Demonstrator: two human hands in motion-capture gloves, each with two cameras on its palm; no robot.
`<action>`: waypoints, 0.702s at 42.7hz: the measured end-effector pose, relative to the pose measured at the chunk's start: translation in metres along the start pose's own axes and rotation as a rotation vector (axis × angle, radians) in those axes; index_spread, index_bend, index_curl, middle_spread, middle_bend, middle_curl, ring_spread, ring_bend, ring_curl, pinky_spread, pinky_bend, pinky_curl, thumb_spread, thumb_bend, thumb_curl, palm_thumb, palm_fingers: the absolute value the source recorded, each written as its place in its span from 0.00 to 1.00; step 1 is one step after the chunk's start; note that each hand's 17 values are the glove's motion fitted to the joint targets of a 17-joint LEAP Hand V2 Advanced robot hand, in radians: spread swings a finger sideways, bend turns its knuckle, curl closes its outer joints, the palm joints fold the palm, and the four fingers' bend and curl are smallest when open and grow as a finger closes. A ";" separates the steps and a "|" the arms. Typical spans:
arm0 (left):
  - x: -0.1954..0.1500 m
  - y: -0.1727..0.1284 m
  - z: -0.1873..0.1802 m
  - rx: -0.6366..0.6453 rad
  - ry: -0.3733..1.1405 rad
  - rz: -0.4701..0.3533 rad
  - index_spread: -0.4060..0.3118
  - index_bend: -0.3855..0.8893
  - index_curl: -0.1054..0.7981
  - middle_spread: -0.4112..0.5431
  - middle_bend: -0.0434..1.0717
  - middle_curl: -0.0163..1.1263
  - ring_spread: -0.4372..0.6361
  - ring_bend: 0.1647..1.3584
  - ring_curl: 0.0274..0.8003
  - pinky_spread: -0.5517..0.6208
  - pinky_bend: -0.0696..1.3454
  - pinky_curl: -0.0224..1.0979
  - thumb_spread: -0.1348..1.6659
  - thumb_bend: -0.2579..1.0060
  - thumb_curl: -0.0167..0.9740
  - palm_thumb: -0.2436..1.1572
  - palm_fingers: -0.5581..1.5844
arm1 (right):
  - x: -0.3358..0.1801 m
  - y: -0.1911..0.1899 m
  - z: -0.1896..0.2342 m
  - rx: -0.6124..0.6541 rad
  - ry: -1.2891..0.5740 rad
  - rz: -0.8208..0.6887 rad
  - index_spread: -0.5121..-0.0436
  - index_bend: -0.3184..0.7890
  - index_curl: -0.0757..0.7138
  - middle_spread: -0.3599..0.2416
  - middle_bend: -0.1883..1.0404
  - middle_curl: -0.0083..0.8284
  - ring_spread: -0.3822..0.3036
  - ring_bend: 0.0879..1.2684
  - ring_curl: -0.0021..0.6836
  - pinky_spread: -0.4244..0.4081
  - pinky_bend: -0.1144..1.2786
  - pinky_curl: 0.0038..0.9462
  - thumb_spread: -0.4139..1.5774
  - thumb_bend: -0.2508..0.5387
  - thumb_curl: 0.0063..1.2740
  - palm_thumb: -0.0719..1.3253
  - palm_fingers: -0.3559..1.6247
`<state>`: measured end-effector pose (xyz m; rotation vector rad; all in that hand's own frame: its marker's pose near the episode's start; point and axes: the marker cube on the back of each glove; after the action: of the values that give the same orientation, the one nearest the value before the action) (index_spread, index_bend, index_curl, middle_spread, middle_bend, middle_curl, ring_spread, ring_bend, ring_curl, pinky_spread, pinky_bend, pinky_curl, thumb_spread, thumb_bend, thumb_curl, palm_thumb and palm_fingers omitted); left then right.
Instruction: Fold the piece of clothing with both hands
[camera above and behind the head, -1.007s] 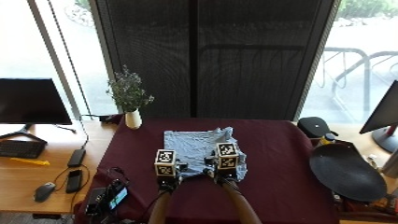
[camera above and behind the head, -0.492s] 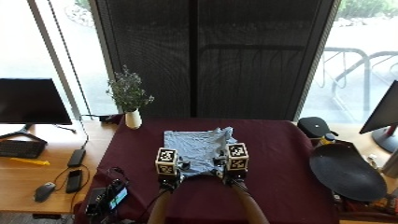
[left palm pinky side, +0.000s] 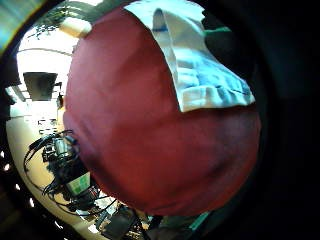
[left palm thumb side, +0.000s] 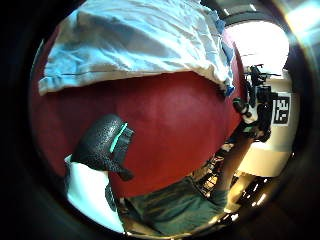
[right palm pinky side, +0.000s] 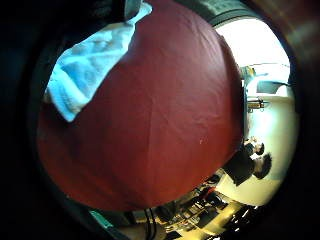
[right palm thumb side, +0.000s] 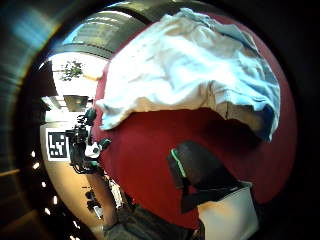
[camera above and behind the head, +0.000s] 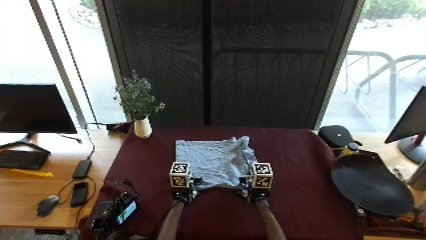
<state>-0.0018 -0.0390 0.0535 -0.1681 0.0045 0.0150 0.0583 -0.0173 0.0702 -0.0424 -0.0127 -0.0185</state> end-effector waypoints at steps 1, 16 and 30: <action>-0.001 -0.002 0.003 -0.004 0.000 0.005 0.48 0.39 0.33 0.47 0.26 0.36 0.56 0.46 0.38 0.67 0.53 0.33 0.65 0.18 0.34 0.50 0.36 | -0.001 -0.002 0.005 -0.017 -0.005 -0.012 0.33 0.40 0.43 0.67 0.30 0.30 0.83 0.19 0.35 0.82 0.62 0.37 0.78 0.31 0.24 0.38 0.21; -0.002 -0.018 0.018 0.059 -0.077 0.035 0.49 0.42 0.37 0.49 0.23 0.36 0.57 0.43 0.37 0.65 0.55 0.34 0.68 0.18 0.32 0.46 0.37 | -0.012 -0.021 0.024 0.064 -0.064 -0.045 0.35 0.45 0.45 0.61 0.29 0.32 0.71 0.31 0.42 0.71 0.59 0.35 0.83 0.43 0.29 0.58 0.32; 0.018 -0.043 -0.003 0.598 -0.182 0.084 0.31 0.54 0.49 0.25 0.36 0.39 0.29 0.40 0.36 0.52 0.35 0.28 0.71 0.21 0.33 0.50 0.66 | -0.017 -0.020 0.011 0.225 0.041 -0.060 0.40 0.46 0.54 0.33 0.36 0.41 0.40 0.33 0.47 0.56 0.42 0.31 0.86 0.50 0.31 0.70 0.57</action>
<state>0.0166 -0.0816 0.0580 0.4323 -0.1642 0.1112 0.0404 -0.0361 0.0821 0.1836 0.0255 -0.0782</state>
